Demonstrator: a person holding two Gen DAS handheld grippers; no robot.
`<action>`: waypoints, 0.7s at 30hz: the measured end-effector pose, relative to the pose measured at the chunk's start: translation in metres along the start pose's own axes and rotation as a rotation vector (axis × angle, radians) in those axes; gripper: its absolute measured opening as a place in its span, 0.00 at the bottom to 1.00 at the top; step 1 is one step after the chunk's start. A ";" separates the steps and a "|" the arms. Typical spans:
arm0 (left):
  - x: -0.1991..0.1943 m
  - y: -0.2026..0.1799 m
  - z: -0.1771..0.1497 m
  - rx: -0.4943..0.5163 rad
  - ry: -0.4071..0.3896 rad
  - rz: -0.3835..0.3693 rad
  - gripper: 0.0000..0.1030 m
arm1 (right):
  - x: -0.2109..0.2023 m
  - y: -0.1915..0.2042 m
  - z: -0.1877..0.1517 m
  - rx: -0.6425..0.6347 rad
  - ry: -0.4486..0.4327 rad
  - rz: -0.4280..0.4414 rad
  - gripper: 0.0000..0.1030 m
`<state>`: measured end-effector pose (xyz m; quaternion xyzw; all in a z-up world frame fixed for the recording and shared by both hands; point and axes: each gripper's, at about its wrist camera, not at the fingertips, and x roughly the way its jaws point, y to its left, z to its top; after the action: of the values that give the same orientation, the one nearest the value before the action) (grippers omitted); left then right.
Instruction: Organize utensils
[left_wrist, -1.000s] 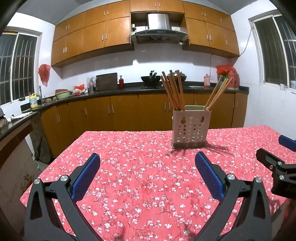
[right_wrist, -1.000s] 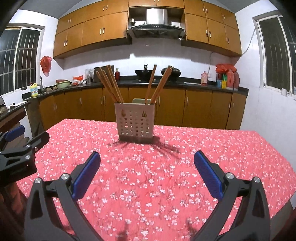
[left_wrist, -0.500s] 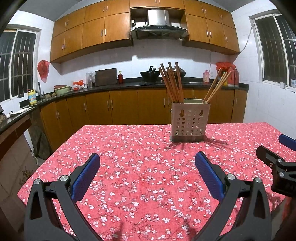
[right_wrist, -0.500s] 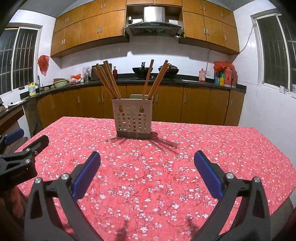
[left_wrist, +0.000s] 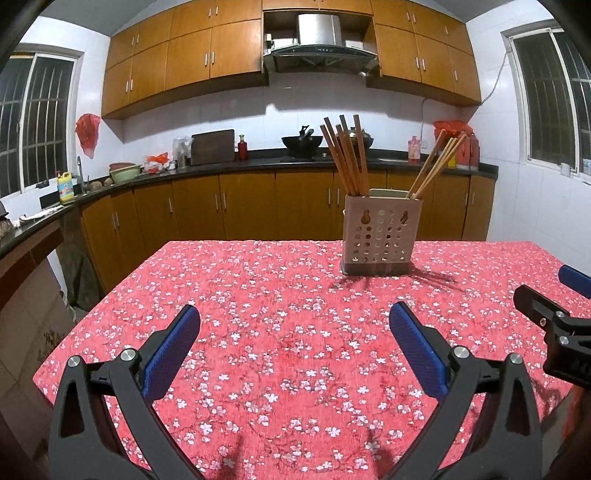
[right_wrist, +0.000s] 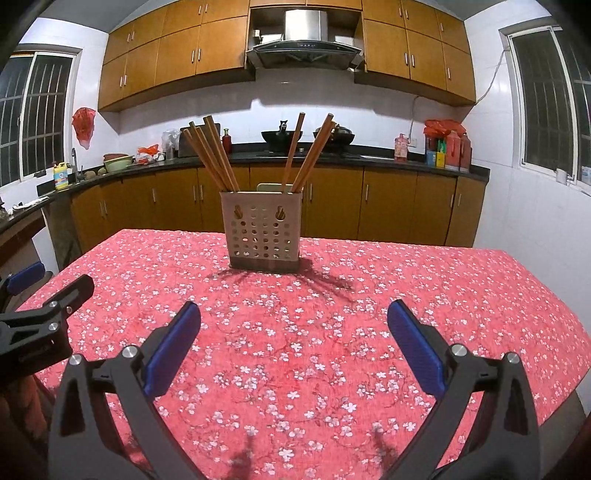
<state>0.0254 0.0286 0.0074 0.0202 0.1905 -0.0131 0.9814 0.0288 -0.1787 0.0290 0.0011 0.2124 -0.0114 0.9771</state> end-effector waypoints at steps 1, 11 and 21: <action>0.000 0.000 0.000 0.000 0.001 -0.001 0.98 | 0.000 0.000 0.000 0.000 0.001 0.000 0.96; 0.000 0.000 -0.001 -0.002 0.003 -0.001 0.98 | 0.001 -0.001 -0.001 0.006 0.001 -0.001 0.96; 0.001 -0.002 -0.002 -0.008 0.008 0.000 0.98 | 0.002 0.001 -0.002 0.008 0.005 0.001 0.96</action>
<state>0.0256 0.0272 0.0050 0.0162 0.1947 -0.0125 0.9807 0.0299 -0.1778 0.0260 0.0049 0.2147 -0.0119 0.9766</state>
